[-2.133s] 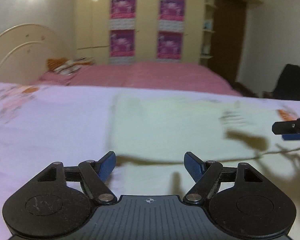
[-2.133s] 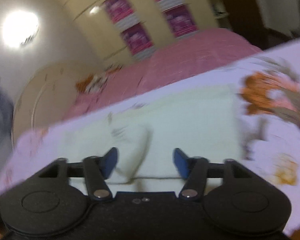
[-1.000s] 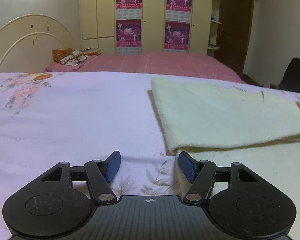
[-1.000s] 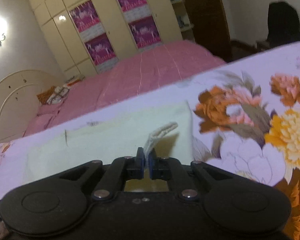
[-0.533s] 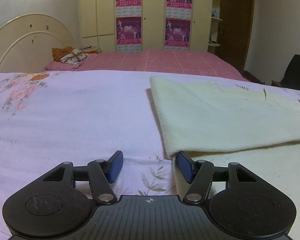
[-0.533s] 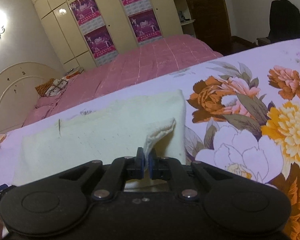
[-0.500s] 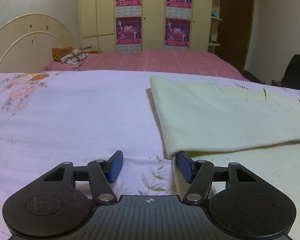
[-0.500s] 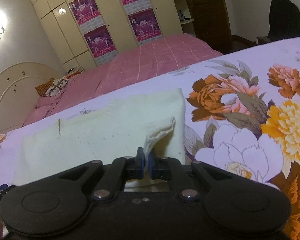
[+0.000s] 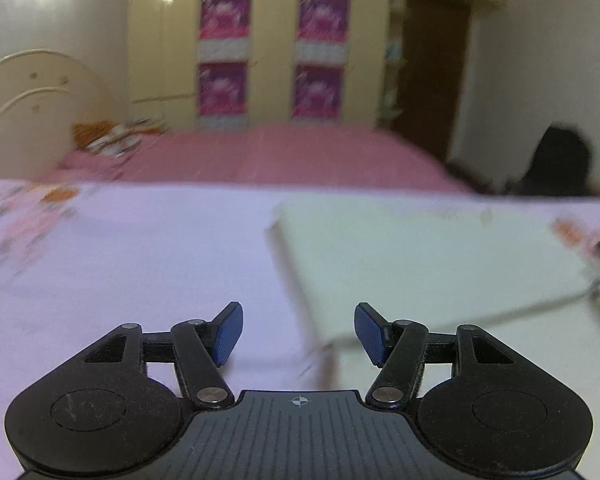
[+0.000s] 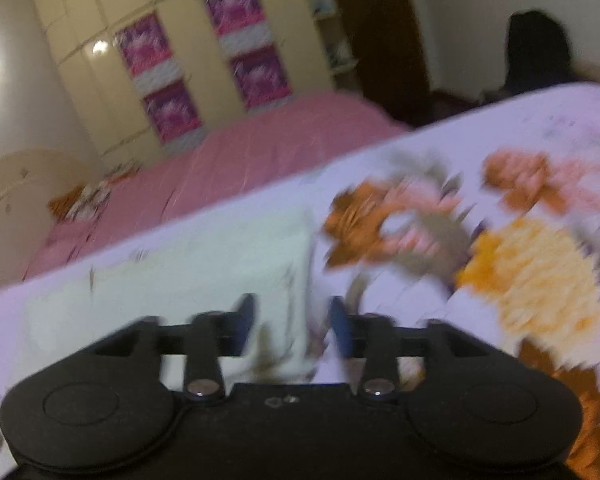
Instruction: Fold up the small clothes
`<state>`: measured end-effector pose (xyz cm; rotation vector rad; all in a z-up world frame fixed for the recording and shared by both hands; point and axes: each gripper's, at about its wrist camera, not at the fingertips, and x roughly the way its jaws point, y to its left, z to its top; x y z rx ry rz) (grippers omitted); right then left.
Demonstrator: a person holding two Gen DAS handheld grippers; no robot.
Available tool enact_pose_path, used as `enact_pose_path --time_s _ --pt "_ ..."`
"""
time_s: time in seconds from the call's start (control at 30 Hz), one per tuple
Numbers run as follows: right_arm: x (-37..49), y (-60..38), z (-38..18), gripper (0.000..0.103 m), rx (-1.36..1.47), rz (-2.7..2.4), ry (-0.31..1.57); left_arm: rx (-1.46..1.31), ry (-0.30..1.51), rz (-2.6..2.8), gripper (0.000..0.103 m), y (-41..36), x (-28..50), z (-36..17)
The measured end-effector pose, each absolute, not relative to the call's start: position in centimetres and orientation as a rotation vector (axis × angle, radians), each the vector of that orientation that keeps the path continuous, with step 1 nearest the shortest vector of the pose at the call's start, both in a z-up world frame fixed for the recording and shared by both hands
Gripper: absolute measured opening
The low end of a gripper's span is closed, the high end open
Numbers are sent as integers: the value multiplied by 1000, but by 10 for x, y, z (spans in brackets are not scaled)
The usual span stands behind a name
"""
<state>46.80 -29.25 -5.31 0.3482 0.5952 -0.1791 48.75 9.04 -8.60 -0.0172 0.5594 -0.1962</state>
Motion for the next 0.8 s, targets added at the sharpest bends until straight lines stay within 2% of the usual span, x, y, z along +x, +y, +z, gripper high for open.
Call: enact_pose_path --time_s 0.07,0.13,0.27,0.3,0.37,0.43,0.6,0.63,0.67,0.7,0.8 --pt "478 -289 -52 40 334 -144 608 32 545 -245 61 67 503 -83" --pt "492 -275 -53 31 278 -101 628 65 549 -285 61 43 522 -88" --pt "518 -253 -74 18 126 -87 709 97 663 -283 61 23 559 -118" --pt "521 -255 -79 16 112 -99 724 99 641 -283 61 24 558 -116" --pt "519 -260 -74 16 128 -92 717 92 601 -280 61 27 558 -108" --pt "514 -262 -65 25 124 -90 671 70 572 -260 61 33 569 -103" --pt "525 -268 -70 23 122 -79 673 60 608 -197 61 42 613 -111" --pt "526 -267 -72 20 110 -79 679 65 637 -183 61 44 626 -118" --pt "526 -267 -78 20 91 -83 693 59 650 -179 63 47 632 -125" --pt "524 -268 -81 19 88 -83 693 44 636 -185 70 50 633 -129" --pt "515 -266 -84 20 65 -82 680 44 627 -188 73 51 639 -133"
